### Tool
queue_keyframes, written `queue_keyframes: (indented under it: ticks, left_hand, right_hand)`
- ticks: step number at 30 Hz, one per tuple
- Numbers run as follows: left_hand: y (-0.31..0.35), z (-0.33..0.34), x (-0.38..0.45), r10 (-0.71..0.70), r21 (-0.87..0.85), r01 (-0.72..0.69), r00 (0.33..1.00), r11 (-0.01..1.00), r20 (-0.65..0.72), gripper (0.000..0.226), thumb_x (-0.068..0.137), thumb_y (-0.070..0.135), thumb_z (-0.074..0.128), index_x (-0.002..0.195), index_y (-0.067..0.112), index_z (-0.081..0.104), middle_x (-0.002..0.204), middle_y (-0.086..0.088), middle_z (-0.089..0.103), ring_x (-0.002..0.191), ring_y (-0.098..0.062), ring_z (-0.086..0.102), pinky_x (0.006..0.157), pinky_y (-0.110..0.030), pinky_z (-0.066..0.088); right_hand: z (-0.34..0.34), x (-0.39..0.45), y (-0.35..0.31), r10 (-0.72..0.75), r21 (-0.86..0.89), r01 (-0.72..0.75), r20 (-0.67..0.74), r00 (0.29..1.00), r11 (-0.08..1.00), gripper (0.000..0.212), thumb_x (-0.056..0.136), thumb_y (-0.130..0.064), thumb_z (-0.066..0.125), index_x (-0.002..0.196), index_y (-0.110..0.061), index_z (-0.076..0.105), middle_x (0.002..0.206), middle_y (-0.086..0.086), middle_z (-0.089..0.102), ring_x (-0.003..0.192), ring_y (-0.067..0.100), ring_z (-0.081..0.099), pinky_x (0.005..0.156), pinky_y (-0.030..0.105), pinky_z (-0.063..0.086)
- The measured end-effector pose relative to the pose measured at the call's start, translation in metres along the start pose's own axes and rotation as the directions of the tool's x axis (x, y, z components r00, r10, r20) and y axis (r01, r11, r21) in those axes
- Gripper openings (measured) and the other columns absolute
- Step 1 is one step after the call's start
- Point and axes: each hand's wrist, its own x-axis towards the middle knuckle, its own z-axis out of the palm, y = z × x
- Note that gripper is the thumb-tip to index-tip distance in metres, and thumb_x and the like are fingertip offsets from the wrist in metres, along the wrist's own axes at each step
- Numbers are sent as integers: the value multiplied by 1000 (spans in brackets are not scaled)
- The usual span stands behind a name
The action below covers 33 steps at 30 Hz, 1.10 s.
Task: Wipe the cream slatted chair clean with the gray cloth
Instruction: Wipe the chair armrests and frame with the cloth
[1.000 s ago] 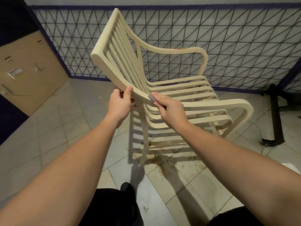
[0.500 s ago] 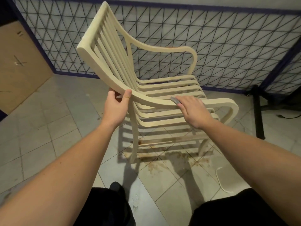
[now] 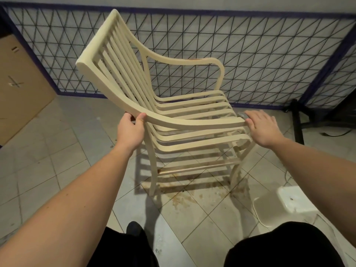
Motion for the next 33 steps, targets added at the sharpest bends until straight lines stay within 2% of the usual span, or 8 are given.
queue_keyframes:
  ticks: [5,8,13,15,19,23,29,33]
  left_hand:
    - [2,-7,22,-68,-9,67,995,998,-70,19,102,39,53,112,23,54,106,2,63,107,-29,63,97,-50,53]
    - [0,-6,30,-66,-6,66,978,998,-197,27,99,39,57,115,17,52,113,0,60,108,-24,59,95,-38,49]
    - [-3,13,6,278,251,-177,843,952,-461,35,92,38,64,103,15,40,111,-2,42,104,-21,41,87,-27,32]
    - [-1,26,-5,429,384,-281,818,879,-383,34,93,38,63,106,11,45,113,-6,45,102,-17,35,88,-27,31]
    - [7,52,-5,593,625,-514,799,588,99,30,99,43,55,120,22,54,127,0,51,124,-23,37,109,-39,30]
    - [11,67,18,442,716,-643,744,271,501,41,104,45,40,140,28,48,141,-2,54,133,-30,40,117,-47,22]
    - [3,65,30,414,675,-692,710,258,570,27,106,32,37,130,33,50,128,3,62,115,-26,51,111,-44,25]
    - [2,66,29,425,683,-691,705,235,567,24,104,33,40,126,33,50,123,3,63,112,-26,52,108,-44,27]
  right_hand:
    - [6,4,-22,-61,145,69,-61,996,987,42,107,-35,31,146,-26,42,152,0,44,147,32,24,120,53,19]
    - [8,-5,-36,-149,206,185,-176,973,961,37,103,-26,48,139,-32,53,144,-11,54,143,32,34,116,53,29]
    - [20,-2,-51,-315,116,350,-244,917,929,39,98,-25,58,137,-32,59,138,-12,60,132,23,49,112,47,36]
    - [24,3,-63,-393,111,431,-253,884,896,37,97,-23,61,134,-28,61,135,-10,62,127,25,53,110,47,38]
    - [24,11,-88,-504,82,523,-181,845,848,38,99,-30,56,137,-31,57,137,-13,60,115,26,59,102,42,43]
    - [14,17,-83,-510,-8,510,-57,859,860,44,103,-42,44,147,-36,41,143,-12,54,121,21,51,102,40,38]
    - [8,18,-39,-325,-104,322,-6,946,941,46,105,-47,26,145,-28,38,137,1,53,122,26,44,104,44,31]
    - [11,21,-9,-101,103,103,-23,995,989,53,102,-50,17,142,-25,41,137,6,51,122,28,43,103,47,35]
